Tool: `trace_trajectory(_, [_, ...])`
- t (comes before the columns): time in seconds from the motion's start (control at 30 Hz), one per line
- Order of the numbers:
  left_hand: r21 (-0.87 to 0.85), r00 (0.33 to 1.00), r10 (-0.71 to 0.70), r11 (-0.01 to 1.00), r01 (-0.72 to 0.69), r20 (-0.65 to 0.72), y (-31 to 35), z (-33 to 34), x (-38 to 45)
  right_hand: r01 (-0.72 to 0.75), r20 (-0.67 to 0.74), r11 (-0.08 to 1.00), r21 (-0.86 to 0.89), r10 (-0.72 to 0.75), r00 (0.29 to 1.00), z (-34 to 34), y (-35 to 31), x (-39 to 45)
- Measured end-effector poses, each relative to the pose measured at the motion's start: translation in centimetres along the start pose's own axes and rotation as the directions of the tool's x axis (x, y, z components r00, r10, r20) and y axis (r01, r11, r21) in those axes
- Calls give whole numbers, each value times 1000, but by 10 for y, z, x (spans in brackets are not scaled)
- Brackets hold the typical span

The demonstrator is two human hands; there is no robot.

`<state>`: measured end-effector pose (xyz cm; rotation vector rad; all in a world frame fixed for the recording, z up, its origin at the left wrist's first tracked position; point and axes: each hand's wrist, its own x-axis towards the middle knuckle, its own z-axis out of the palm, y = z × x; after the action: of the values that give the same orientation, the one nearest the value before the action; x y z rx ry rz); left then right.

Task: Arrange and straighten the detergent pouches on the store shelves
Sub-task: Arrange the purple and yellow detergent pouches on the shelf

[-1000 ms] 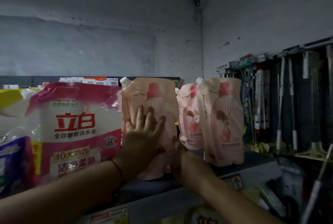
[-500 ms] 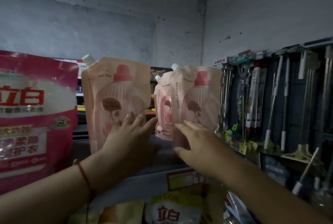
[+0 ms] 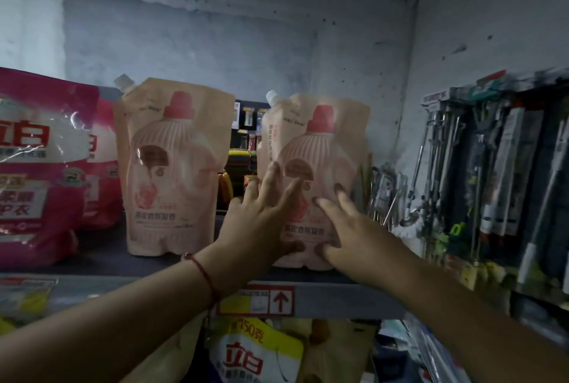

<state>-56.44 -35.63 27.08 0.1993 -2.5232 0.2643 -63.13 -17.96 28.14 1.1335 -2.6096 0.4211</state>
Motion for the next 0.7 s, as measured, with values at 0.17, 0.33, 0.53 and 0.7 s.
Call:
trace_trajectory(0.17, [-7,999,-29,1000,29,-32,9,17,15,34,35,998,44,-36,999,7,23,16])
trace_trajectory(0.33, [-64,997,-58,996,55,-43,7,30,23,65,60,994,84,-70,996,16,35,30])
trace_trajectory(0.53, [-103,990,-122,988,114,-71,10,37,27,92,84,992,90,-99,992,20,35,40])
trace_trajectory(0.7, [-59,992,-120,991,117,-48,11,35,19,87,75,990,108,-95,993,19,34,37])
